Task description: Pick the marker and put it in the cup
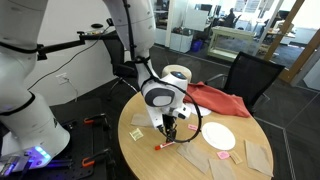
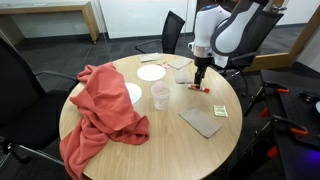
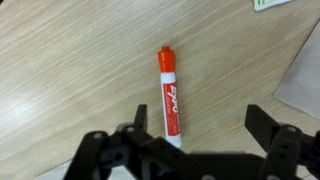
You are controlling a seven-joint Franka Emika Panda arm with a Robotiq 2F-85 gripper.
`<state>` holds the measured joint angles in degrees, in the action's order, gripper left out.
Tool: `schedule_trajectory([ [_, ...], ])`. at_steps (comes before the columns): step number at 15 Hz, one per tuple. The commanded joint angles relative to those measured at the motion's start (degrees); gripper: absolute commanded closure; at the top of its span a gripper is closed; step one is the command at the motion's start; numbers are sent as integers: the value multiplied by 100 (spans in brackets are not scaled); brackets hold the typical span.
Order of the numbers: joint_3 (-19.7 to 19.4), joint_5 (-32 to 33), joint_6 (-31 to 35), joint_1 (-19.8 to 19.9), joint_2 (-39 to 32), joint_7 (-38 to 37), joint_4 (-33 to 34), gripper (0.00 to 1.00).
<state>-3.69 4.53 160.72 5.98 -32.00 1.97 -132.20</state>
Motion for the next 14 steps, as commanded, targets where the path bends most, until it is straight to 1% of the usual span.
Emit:
schedule_trajectory([
  [1,88,-133,390,142,-331,168,207,0],
  [9,128,-125,898,298,-693,188,392,0],
  [14,106,-121,983,322,-849,150,507,0],
])
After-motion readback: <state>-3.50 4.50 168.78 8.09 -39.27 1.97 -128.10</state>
